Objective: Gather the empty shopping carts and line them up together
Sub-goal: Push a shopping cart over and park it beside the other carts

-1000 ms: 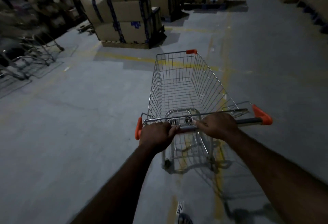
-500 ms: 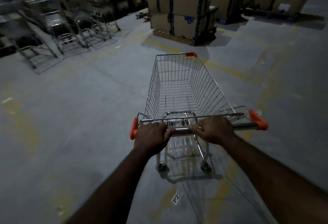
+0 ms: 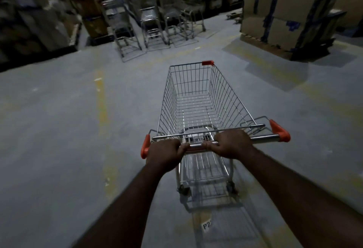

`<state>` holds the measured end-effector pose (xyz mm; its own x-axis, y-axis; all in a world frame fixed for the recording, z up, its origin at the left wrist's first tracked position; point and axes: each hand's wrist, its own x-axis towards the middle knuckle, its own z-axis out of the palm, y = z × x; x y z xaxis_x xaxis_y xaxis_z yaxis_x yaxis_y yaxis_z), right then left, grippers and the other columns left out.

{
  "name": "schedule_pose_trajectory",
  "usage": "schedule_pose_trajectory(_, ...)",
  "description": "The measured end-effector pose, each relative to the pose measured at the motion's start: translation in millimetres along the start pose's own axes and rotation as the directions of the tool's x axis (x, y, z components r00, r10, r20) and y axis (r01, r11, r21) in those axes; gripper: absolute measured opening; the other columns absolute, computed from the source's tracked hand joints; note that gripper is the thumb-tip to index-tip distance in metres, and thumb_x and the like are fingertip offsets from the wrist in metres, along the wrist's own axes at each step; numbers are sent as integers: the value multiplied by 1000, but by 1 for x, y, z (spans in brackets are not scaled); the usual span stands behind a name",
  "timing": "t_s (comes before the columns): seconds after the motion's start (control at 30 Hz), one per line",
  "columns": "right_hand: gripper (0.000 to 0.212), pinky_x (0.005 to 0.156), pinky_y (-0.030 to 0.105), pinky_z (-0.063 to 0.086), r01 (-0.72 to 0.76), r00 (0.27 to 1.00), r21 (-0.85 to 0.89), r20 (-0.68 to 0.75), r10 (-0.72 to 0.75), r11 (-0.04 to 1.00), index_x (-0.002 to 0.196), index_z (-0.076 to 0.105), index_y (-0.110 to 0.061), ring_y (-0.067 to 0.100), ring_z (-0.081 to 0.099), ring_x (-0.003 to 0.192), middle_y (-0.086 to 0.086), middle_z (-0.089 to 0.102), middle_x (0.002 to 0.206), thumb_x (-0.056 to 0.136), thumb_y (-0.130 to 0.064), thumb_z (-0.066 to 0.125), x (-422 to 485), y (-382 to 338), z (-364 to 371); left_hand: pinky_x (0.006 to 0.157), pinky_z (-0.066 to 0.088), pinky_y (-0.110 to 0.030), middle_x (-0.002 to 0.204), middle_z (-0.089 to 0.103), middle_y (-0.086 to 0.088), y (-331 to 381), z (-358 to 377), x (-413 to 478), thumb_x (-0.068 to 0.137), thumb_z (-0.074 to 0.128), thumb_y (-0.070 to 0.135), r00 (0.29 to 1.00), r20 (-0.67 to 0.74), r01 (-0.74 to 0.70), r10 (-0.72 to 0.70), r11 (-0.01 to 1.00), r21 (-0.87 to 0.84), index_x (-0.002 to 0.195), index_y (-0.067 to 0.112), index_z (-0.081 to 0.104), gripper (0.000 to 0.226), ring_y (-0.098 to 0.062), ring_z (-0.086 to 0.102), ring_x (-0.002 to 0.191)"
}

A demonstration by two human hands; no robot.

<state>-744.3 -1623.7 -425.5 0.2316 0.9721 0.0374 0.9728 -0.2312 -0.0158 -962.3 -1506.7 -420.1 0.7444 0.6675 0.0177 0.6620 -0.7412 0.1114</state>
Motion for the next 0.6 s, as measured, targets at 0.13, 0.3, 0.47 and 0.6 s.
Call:
schedule_pose_trajectory(0.13, 89, 76, 32, 46, 72, 997, 17, 1, -72, 997, 73, 53, -27, 20, 58, 73, -5, 53, 70, 64, -94, -5, 30, -15, 0, 79, 50, -35, 84, 69, 2, -20, -1, -3, 99, 25, 69, 994, 16, 109, -109, 994, -8, 80, 30, 56, 53, -21, 68, 86)
schedule_pose_trajectory(0.3, 88, 79, 34, 50, 169, 986, 36, 5, -169, 985, 72, 54, -28, 21, 65, 79, -4, 58, 73, 66, -95, -2, 82, -37, 5, 87, 50, -38, 90, 71, 0, -55, -7, 8, 98, 23, 72, 967, 93, 240, -237, 970, -29, 85, 28, 64, 62, -22, 68, 93)
schedule_pose_trajectory(0.47, 102, 79, 34, 50, 234, 971, 43, 33, -235, 971, 83, 69, -26, 20, 65, 81, -3, 65, 78, 66, -98, -2, 142, -64, 9, 91, 51, -41, 94, 73, 0, -103, -7, 29, 87, 7, 81, 939, 86, 339, -334, 940, -48, 99, 26, 73, 86, -23, 68, 95)
schedule_pose_trajectory(0.6, 105, 78, 33, 49, 266, 963, 13, 43, -267, 964, 91, 72, -25, 22, 67, 87, -1, 71, 86, 68, -98, 0, 196, -86, 10, 87, 51, -39, 90, 72, 0, -146, -10, 54, 86, 5, 78, 925, 48, 378, -377, 926, -15, 95, 24, 73, 87, -21, 69, 90)
